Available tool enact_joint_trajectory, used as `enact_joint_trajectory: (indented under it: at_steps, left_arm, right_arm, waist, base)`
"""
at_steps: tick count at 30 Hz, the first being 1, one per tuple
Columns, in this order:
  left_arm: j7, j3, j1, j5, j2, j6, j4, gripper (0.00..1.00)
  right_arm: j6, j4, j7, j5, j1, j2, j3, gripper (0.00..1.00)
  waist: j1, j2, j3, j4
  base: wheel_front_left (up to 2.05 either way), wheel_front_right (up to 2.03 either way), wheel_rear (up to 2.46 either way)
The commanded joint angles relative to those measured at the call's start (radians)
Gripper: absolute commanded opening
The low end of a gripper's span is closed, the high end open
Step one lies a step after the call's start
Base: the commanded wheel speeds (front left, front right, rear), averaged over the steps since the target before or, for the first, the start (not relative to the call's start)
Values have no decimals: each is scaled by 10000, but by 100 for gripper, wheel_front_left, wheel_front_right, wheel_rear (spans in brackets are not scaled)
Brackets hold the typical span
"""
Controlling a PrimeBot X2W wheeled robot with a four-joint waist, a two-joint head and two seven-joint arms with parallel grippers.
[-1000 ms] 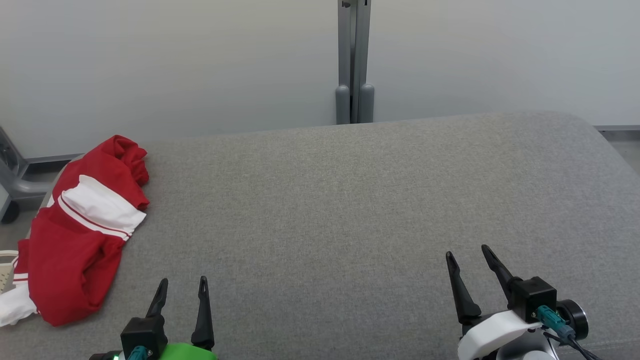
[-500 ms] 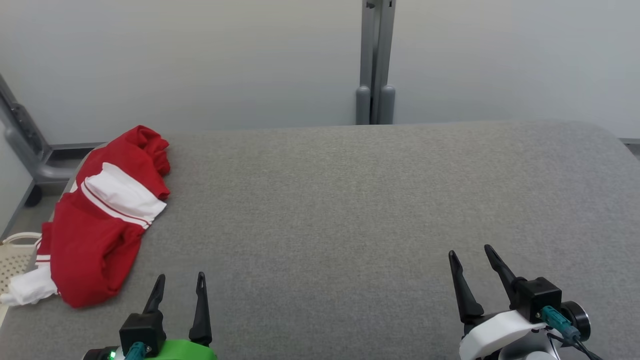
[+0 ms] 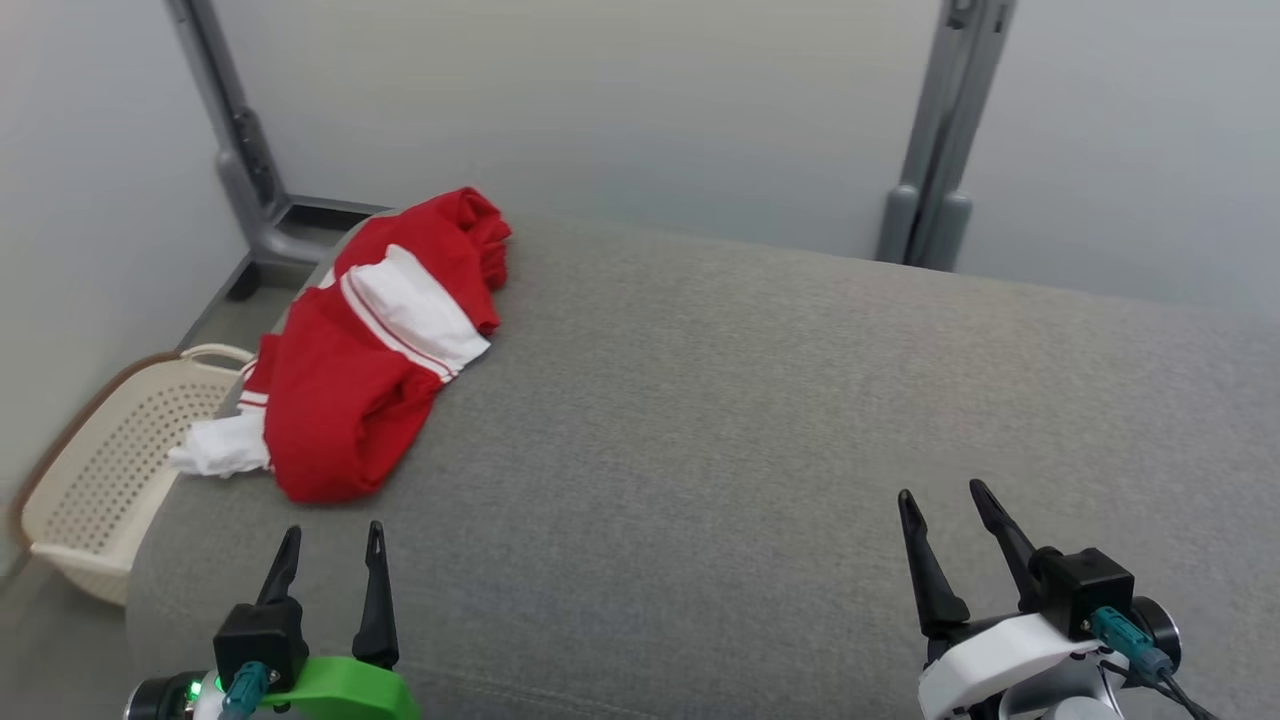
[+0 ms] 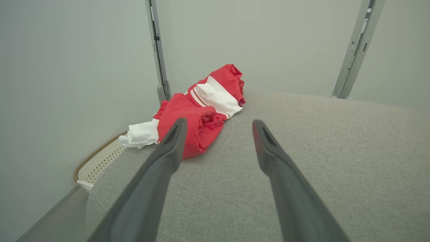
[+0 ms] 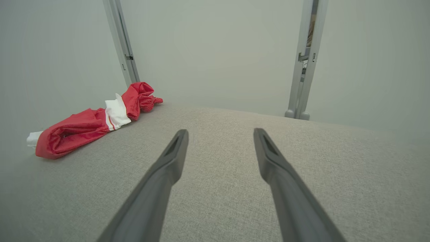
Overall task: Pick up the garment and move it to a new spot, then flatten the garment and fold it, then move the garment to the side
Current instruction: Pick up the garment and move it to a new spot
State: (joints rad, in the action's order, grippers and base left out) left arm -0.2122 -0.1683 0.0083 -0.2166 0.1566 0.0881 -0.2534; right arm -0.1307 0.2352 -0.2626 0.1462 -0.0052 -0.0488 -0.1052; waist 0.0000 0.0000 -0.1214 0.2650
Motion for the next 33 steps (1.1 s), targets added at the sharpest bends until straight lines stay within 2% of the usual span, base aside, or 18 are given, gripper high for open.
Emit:
enact_joint_trajectory:
  at_steps: [1, 5, 13, 18, 23, 29, 31, 33]
  left_arm:
    - [61, -22, -107, -18, 49, 12, 82, 100]
    - [125, 72, -39, -116, 80, 132, 250, 100]
    - [112, 197, 42, -305, 60, 258, 534, 100]
    - [518, 234, -522, -705, 196, -118, 843, 100]
    - [1402, 425, -1793, -1006, 837, -676, 1132, 100]
    - [2920, 701, -3760, -1390, 1844, -1302, 465, 100]
    - [3825, 657, -4517, -1772, 2159, -1657, -254, 100]
    - [4454, 668, -4859, -2058, 2385, -1793, -787, 100]
  right_arm:
    - [-1, -53, -28, 74, -18, -29, 19, 100]
    - [-1, -45, -28, 113, -245, -26, -211, 100]
    - [1, 137, -28, 96, -588, -37, -444, 100]
    - [1, 155, -28, 63, -455, -37, -307, 100]
    - [-1, 47, -28, 45, -185, -34, -77, 100]
    - [-1, 21, -28, -120, -194, -37, -150, 100]
    - [1, 50, -28, -215, -231, -39, -152, 100]
    - [0, 71, -28, -283, -249, -36, -162, 100]
  waist:
    - [0, 0, 80, 1305]
    - [0, 0, 263, 1717]
    - [0, 0, 489, 1907]
    - [0, 0, 473, 1901]
    - [0, 0, 466, 1804]
    - [0, 0, 808, 1132]
    - [0, 0, 1000, 700]
    - [0, 0, 1138, 395]
  base:
    - [0, 0, 0]
    - [0, 0, 0]
    - [0, 0, 0]
    - [0, 0, 0]
    - [0, 0, 0]
    - [0, 0, 0]
    - [0, 0, 0]
    - [0, 0, 0]
